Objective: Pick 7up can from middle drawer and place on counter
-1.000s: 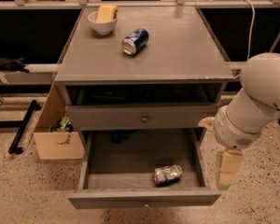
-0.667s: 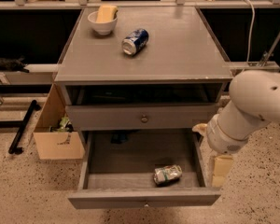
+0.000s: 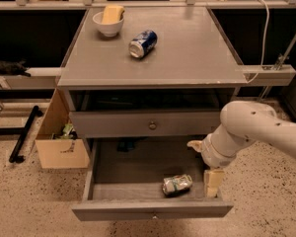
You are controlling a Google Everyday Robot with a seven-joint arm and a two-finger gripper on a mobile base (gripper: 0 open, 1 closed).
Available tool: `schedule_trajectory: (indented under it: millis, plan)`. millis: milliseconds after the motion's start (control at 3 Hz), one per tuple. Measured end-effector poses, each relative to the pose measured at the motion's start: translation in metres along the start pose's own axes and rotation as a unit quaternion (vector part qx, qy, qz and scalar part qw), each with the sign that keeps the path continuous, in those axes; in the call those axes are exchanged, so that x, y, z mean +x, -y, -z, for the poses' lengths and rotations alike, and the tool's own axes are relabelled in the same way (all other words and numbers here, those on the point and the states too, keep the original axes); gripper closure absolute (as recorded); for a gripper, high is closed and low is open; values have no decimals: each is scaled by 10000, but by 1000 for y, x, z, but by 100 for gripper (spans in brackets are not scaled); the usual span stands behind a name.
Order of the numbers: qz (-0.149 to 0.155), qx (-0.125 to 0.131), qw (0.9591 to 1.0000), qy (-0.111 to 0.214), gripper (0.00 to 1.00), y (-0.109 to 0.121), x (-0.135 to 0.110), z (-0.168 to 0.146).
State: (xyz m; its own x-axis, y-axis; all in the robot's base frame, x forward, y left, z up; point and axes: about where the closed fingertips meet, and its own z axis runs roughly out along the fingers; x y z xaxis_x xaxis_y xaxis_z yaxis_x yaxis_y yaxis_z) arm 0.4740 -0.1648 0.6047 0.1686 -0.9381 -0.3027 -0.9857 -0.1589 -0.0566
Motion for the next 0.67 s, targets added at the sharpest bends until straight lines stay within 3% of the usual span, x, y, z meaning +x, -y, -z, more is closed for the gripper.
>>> schedule_trajectory:
  millis: [333, 667]
  plan:
    - [32, -110, 9998, 188, 0, 16, 12, -46]
    - [32, -110, 9998, 188, 0, 16, 12, -46]
